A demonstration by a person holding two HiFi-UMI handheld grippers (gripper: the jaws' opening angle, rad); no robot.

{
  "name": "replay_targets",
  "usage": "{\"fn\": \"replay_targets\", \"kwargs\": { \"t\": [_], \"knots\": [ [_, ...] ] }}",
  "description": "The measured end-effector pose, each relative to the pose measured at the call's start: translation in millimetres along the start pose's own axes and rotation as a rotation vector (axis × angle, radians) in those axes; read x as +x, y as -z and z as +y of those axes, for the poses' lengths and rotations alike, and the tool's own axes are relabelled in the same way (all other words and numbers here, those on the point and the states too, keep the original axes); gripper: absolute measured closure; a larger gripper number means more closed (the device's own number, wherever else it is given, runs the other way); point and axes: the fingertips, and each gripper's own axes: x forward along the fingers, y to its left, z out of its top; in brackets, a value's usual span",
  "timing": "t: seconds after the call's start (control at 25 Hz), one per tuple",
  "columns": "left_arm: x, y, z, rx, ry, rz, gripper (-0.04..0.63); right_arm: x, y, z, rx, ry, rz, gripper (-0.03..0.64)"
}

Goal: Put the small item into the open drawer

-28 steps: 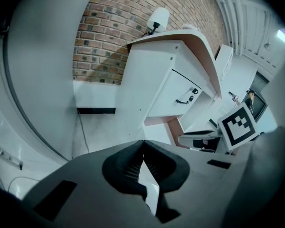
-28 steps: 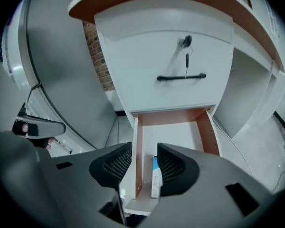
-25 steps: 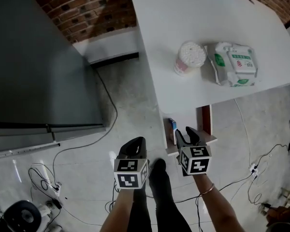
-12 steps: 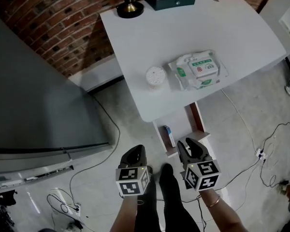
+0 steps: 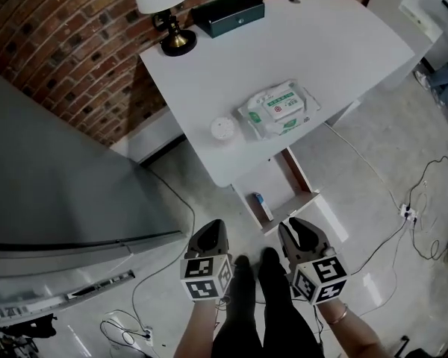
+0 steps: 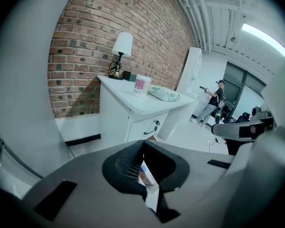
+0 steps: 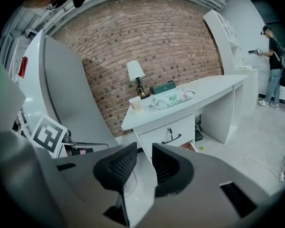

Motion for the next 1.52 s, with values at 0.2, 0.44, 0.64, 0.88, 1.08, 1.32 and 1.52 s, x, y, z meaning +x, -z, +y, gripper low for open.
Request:
{"fn": "replay_targets", "kwargs": {
  "t": [0.2, 0.44, 0.64, 0.88, 1.08, 1.32, 1.52],
  "knots": [
    [-26, -25, -13, 0.065, 0.027, -0.014, 0.574, -37, -35, 7, 0.010, 0.038, -0.076, 0.523],
    [-61, -46, -34, 0.139, 0.079, -0.043, 0.574, -93, -62, 12, 0.025, 0.101, -0.164, 0.554],
    [-85, -63, -47, 0.184, 0.127, -0.074, 0.574, -135, -67, 17, 0.061, 0.175, -0.208, 0.579],
    [-114, -70, -60, 0.204, 0.159, -0.100, 0.574, -182, -62, 28, 0.088, 0.239, -0.258, 0.606],
    [-133, -79, -68, 0.251, 0.182, -0.129, 0.574, -213, -63, 37, 0.087, 0.282, -0.308, 0.609],
    [-147, -87, -78, 0.288, 0.221, -0.154, 0.574, -241, -64, 45, 0.094, 0.322, -0.374, 0.611],
    [-156, -94, -83, 0.312, 0.246, -0.167, 0.574, -260, -63, 44, 0.127, 0.373, -0.397, 0.611]
  ]
}}
